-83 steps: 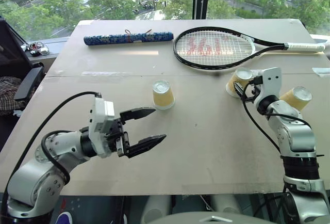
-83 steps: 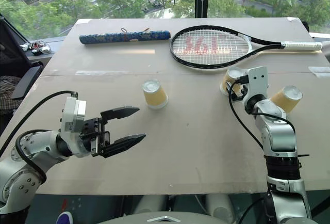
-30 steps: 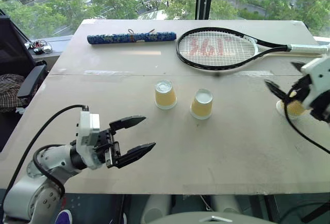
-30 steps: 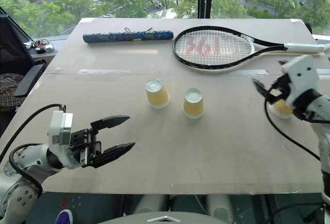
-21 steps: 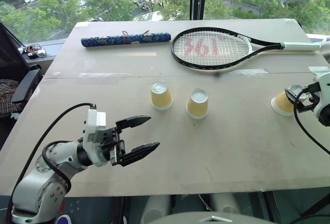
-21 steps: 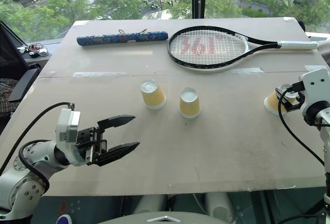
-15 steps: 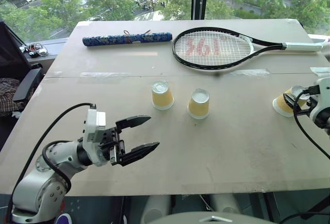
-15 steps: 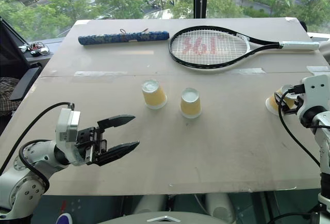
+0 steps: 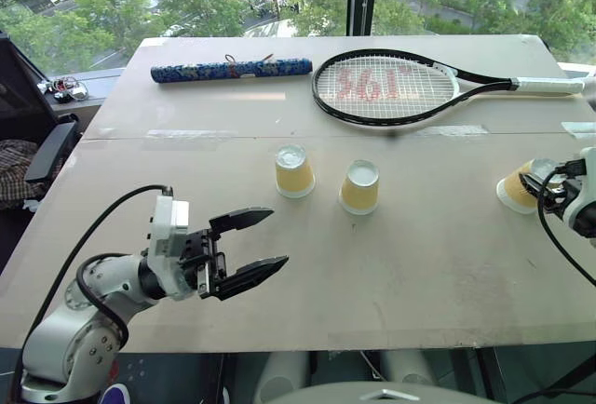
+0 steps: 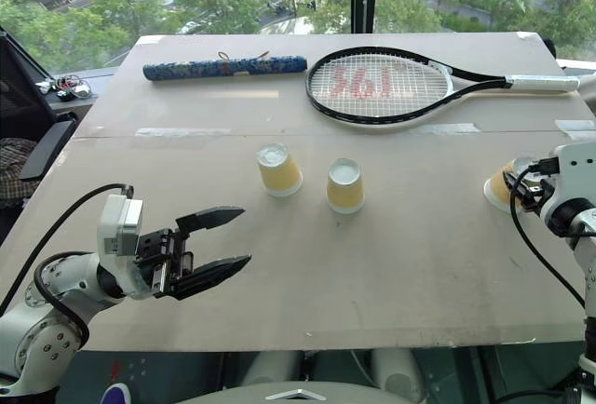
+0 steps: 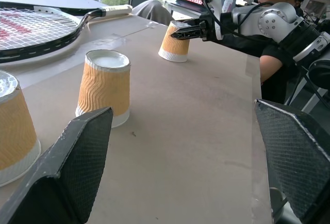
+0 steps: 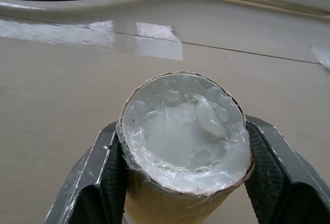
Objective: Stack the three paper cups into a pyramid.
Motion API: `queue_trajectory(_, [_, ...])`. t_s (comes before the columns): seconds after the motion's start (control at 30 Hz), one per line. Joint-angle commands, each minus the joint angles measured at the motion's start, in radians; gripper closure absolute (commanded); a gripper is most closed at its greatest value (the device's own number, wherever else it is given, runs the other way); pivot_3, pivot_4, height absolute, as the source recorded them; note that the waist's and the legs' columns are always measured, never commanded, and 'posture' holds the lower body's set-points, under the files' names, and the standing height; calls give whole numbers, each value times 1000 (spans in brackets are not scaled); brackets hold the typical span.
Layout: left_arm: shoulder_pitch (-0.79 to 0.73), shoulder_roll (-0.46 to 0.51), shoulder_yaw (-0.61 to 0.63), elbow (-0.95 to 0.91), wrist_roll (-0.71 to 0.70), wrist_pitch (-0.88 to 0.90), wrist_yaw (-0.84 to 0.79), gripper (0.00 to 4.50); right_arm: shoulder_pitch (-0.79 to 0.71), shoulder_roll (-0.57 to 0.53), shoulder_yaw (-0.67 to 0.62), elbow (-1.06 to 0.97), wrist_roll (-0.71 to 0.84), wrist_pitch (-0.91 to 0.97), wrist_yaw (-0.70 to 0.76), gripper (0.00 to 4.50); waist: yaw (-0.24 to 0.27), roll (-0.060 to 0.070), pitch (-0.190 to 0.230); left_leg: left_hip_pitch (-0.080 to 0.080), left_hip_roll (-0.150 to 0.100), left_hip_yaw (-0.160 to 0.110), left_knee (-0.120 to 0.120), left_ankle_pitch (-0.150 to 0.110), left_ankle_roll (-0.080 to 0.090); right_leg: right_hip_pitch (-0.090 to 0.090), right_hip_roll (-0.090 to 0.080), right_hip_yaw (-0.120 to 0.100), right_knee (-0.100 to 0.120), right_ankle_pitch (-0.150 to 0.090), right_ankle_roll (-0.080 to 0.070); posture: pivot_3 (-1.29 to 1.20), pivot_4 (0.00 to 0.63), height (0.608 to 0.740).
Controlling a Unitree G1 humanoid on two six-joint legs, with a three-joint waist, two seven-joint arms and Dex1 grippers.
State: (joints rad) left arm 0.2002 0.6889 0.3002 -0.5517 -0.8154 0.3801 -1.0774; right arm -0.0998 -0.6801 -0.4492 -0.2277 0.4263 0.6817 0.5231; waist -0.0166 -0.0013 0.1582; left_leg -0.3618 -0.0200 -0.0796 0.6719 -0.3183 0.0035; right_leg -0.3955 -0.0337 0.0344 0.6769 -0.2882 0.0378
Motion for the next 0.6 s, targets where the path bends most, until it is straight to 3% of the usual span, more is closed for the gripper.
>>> queue_trajectory(0.03, [1, -31, -18, -19, 87, -100, 20, 0, -12, 0, 45, -195, 121, -29, 118, 2240, -2, 1, 0, 0, 0, 0, 0, 0, 0, 0, 0, 0, 0, 0, 0, 0, 150, 740])
queue_trajectory(0.17, [10, 0, 14, 1, -17, -45, -49, 0, -47, 21, 219, -290, 78, -81, 132, 2240, -3, 0, 0, 1, 1, 0, 0, -1, 1, 0, 1, 0, 1, 0, 0, 0, 150, 740])
queue_trajectory(0.37, [27, 33, 45, -5, -63, -13, -70, 0, -83, 22, 375, -263, 3, -138, 152, 2240, 7, -1, 0, -3, 0, -3, 1, 0, 0, 0, -1, -4, -3, 0, 0, 0, 150, 740])
queue_trajectory(0.6, [42, 42, 58, -39, -91, 15, -40, 0, -105, 11, 416, -232, -29, -153, 182, 2240, 4, -1, 1, -3, 0, -4, 1, 0, 0, 0, -1, -5, -4, 0, 0, 0, 150, 740])
